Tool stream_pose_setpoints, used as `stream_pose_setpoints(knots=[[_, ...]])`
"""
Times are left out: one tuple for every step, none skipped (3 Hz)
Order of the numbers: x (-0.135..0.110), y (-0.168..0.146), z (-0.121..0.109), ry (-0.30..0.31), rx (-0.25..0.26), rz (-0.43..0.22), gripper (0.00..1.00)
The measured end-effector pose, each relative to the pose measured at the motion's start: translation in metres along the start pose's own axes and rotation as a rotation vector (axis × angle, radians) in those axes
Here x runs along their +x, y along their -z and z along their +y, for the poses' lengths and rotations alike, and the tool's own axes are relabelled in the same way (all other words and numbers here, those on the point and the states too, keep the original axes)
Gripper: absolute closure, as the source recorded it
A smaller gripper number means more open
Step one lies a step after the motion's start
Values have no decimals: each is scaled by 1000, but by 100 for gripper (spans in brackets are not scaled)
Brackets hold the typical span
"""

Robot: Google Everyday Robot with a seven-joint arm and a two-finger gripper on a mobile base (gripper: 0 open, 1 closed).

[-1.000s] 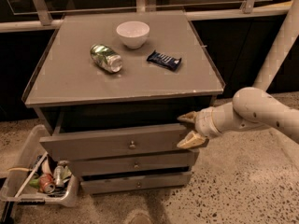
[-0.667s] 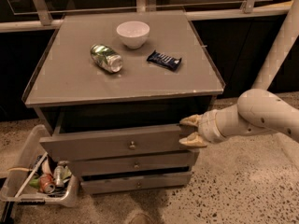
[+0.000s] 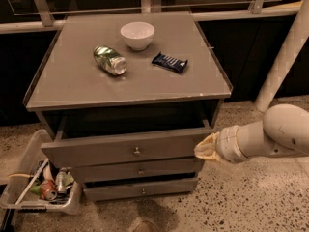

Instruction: Open top drawer

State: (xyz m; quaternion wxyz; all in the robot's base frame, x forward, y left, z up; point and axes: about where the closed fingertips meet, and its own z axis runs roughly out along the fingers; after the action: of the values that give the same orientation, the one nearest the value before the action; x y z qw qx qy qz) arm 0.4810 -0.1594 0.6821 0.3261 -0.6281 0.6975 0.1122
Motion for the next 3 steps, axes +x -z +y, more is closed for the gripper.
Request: stream_pose_setpoints(knots=[[0, 0, -14, 18, 5, 27, 100], [-1, -2, -14, 24, 3, 28, 82], [-1, -2, -14, 24, 3, 28, 58]])
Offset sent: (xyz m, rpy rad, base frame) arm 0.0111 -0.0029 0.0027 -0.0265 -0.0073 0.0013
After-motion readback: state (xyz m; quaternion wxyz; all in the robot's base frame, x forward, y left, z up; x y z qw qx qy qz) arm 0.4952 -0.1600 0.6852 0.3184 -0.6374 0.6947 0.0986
